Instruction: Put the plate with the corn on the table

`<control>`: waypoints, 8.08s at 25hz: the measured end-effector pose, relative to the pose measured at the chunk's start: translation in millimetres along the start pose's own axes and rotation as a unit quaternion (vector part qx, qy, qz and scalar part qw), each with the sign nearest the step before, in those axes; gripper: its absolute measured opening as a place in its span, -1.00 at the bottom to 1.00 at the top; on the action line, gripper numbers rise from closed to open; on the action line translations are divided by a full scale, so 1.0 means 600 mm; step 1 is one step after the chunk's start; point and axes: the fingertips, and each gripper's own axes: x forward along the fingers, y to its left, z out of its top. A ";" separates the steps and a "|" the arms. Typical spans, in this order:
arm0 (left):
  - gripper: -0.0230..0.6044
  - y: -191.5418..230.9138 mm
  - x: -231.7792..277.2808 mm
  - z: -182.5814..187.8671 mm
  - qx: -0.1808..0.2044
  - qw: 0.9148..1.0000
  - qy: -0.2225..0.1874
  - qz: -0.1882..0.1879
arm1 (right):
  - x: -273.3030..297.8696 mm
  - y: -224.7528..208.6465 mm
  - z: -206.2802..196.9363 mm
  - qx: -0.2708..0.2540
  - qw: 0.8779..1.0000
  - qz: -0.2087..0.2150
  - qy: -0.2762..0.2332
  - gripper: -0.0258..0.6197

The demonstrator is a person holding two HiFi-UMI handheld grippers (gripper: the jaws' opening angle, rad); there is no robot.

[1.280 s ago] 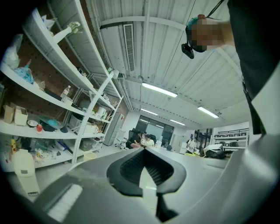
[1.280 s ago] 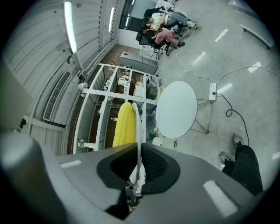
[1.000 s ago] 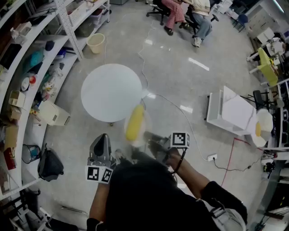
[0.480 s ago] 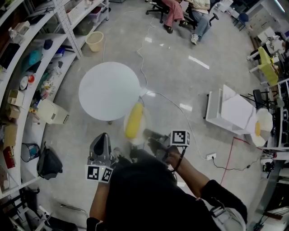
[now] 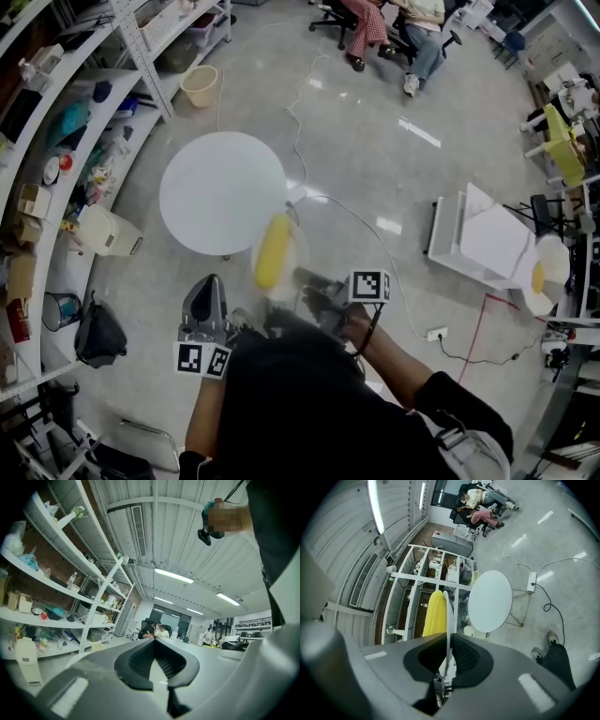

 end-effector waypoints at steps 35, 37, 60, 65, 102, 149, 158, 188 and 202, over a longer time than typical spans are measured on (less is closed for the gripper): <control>-0.91 0.140 0.124 0.054 -0.006 1.000 -0.010 0.023 | 0.145 0.024 0.120 0.007 1.000 0.015 0.009 -0.81; -0.91 0.158 0.135 0.059 -0.007 1.000 -0.007 0.020 | 0.166 0.032 0.130 0.002 1.000 0.025 0.009 -0.80; -0.91 0.343 0.175 0.115 -0.019 1.000 -0.004 0.004 | 0.347 0.093 0.178 -0.042 0.998 0.024 0.030 -0.80; -0.91 0.357 0.178 0.114 -0.019 1.000 -0.005 0.013 | 0.373 0.098 0.191 -0.065 0.996 0.034 0.054 -0.80; -0.91 0.503 0.353 -0.012 -0.028 0.988 -0.008 0.148 | 0.572 -0.023 0.312 -0.096 0.962 0.083 0.240 -0.80; -0.91 0.648 0.375 -0.162 -0.085 0.973 0.006 0.213 | 0.763 -0.255 0.286 -0.114 0.941 0.015 0.317 -0.80; -0.91 0.656 0.375 -0.178 -0.092 0.973 0.013 0.213 | 0.772 -0.274 0.281 -0.111 0.941 0.000 0.321 -0.80; -0.91 0.663 0.361 -0.187 -0.101 0.969 0.015 0.223 | 0.788 -0.302 0.281 -0.102 0.943 -0.037 0.314 -0.80; -0.91 0.657 0.357 -0.186 -0.105 0.969 0.014 0.224 | 0.797 -0.315 0.296 -0.144 0.934 -0.118 0.305 -0.76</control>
